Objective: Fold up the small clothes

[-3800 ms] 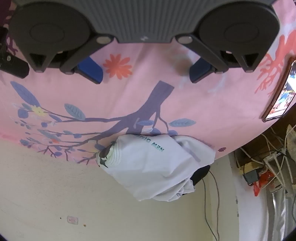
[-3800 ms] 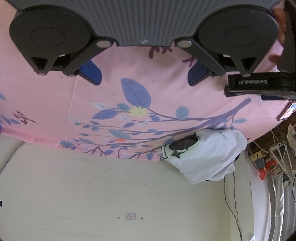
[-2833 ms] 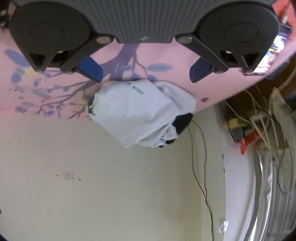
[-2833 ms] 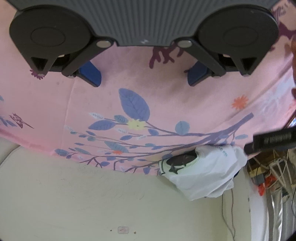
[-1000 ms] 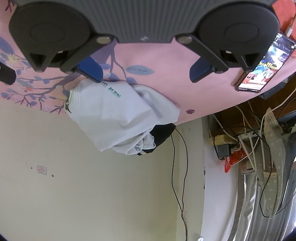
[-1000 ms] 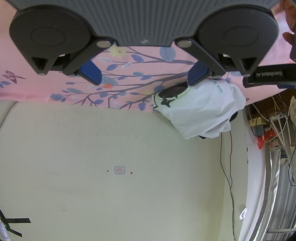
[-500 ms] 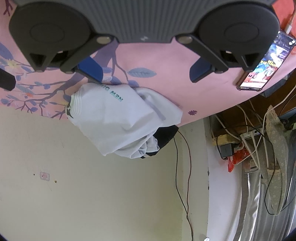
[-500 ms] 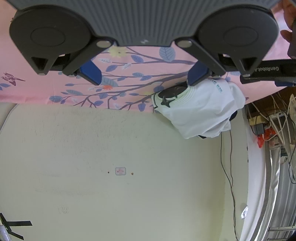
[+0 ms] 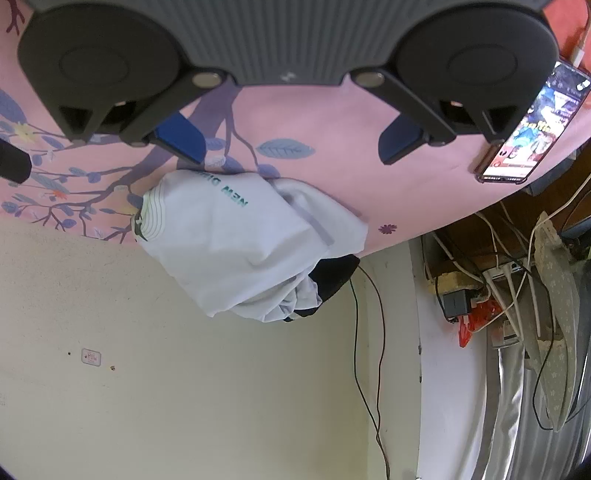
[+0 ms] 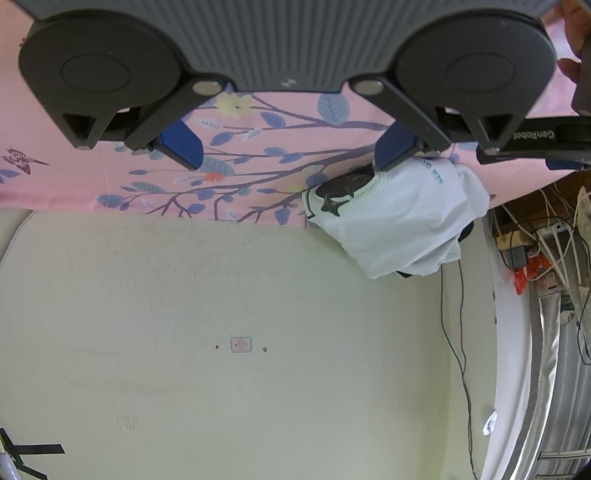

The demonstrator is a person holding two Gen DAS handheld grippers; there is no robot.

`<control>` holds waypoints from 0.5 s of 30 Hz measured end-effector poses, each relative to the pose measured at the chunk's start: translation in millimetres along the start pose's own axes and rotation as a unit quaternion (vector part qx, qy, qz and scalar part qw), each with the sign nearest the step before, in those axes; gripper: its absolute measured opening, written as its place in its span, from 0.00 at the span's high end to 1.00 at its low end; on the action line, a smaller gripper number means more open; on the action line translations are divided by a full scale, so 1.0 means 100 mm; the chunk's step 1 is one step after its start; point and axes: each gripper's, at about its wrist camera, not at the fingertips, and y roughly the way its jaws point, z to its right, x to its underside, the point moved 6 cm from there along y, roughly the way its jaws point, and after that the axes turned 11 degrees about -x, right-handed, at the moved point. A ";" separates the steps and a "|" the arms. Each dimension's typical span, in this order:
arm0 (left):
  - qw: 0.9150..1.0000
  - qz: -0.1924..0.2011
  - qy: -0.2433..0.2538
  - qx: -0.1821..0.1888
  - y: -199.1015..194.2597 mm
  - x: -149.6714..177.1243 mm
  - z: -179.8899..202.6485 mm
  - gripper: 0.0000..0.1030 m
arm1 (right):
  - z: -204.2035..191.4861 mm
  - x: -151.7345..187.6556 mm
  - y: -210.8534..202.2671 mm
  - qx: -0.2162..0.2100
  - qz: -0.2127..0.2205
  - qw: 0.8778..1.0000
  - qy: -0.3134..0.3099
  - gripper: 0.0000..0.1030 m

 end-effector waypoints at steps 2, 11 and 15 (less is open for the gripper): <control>1.000 -0.001 0.000 0.000 0.00 0.00 0.00 0.00 | 0.00 0.00 0.00 0.000 -0.001 1.000 0.001 0.08; 1.000 0.003 -0.004 0.004 -0.01 -0.01 -0.02 0.00 | 0.02 0.00 0.00 -0.001 -0.001 1.000 0.005 0.08; 0.999 0.019 -0.031 0.003 -0.06 -0.03 -0.11 0.00 | 0.04 -0.03 0.03 -0.031 -0.005 0.999 0.024 0.10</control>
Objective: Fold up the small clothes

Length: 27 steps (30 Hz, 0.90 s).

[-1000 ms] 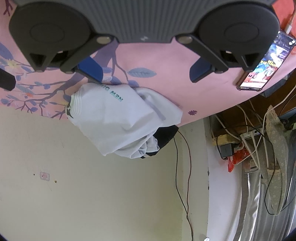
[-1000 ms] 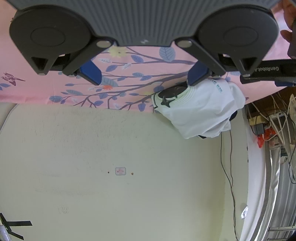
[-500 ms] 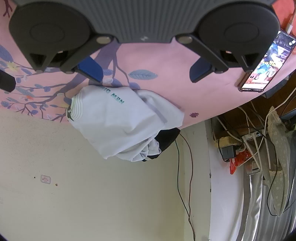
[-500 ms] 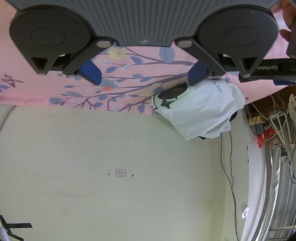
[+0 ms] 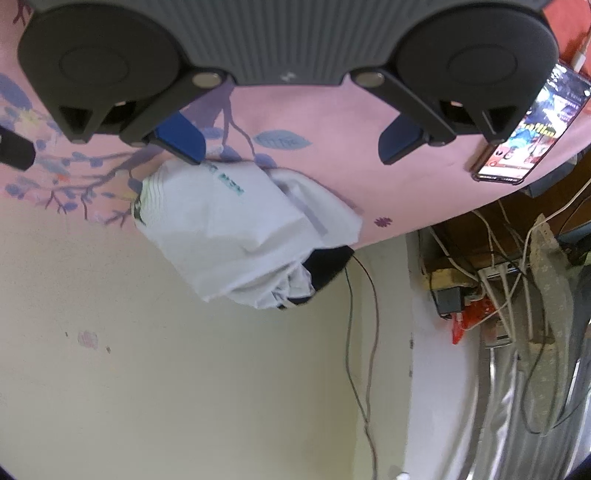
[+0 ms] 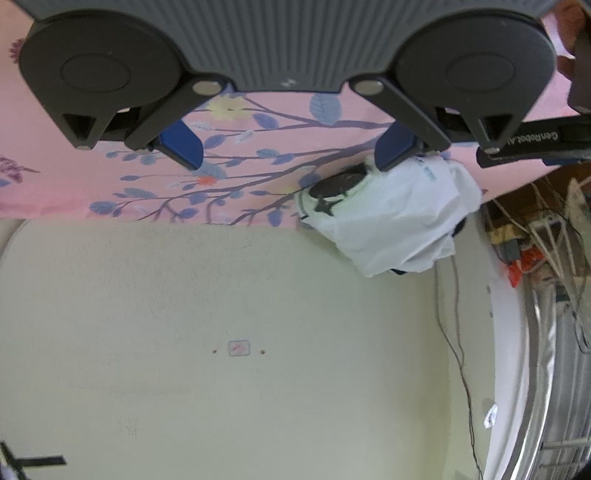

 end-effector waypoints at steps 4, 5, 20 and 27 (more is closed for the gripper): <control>0.999 -0.011 -0.044 0.000 0.05 -0.04 -0.16 0.00 | -0.12 -0.20 0.31 -0.056 -0.048 0.997 0.007 0.51; 0.998 -0.018 -0.058 0.002 0.08 -0.04 -0.21 0.00 | -0.17 -0.29 0.44 -0.070 -0.059 0.996 0.011 0.51; 0.995 -0.023 -0.093 0.034 0.11 -0.04 -0.28 0.00 | -0.08 -0.44 1.84 -0.083 -0.169 0.958 0.218 0.74; 0.993 -0.029 -0.113 0.027 0.13 -0.04 -0.36 0.00 | 0.04 -1.19 0.89 -0.127 -0.057 0.968 0.210 1.00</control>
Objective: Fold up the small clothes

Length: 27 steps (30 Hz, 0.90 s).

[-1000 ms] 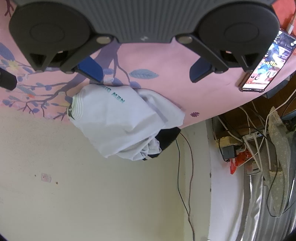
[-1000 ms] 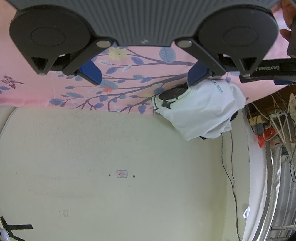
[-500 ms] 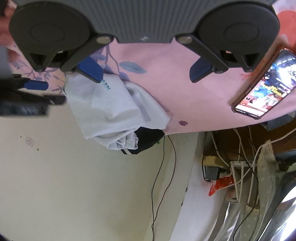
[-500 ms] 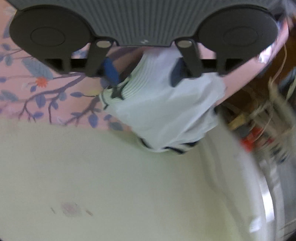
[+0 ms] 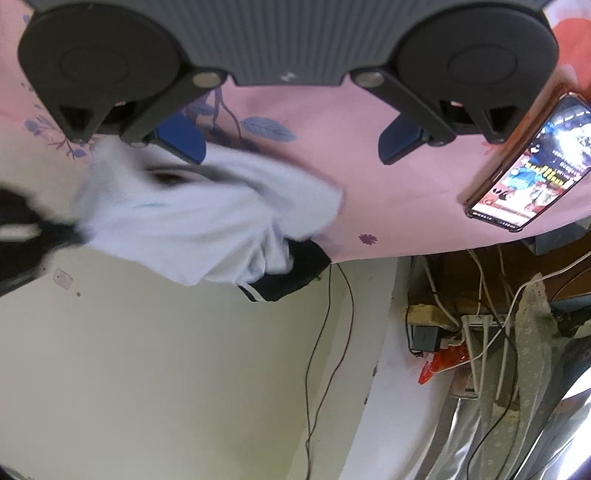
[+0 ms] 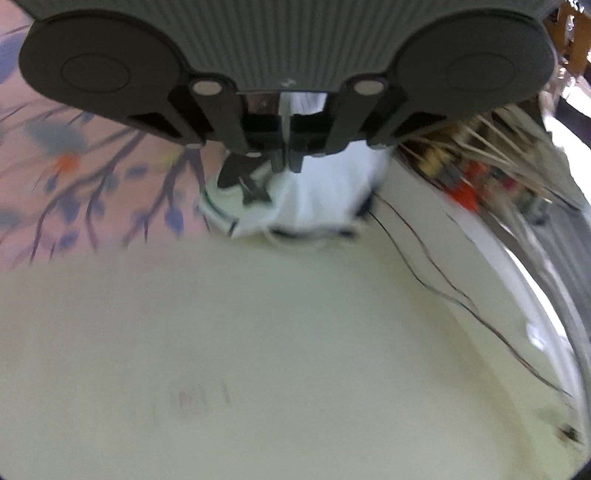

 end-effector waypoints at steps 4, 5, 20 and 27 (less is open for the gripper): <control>1.000 -0.007 -0.018 0.010 0.00 -0.02 -0.07 0.00 | -0.34 -0.33 -1.08 -0.024 0.058 0.995 -0.082 1.00; 1.000 -0.012 -0.023 0.014 0.01 -0.02 -0.09 0.00 | -0.40 -0.36 -1.35 -0.025 0.062 0.993 -0.102 1.00; 0.976 -0.171 0.092 0.094 0.81 -0.12 0.77 0.68 | -0.04 1.09 -1.59 0.054 -0.044 0.976 -0.208 0.20; 0.947 -0.124 0.118 0.270 -0.03 0.05 0.90 0.90 | -0.02 1.00 -1.61 0.075 -0.024 0.973 -0.217 0.24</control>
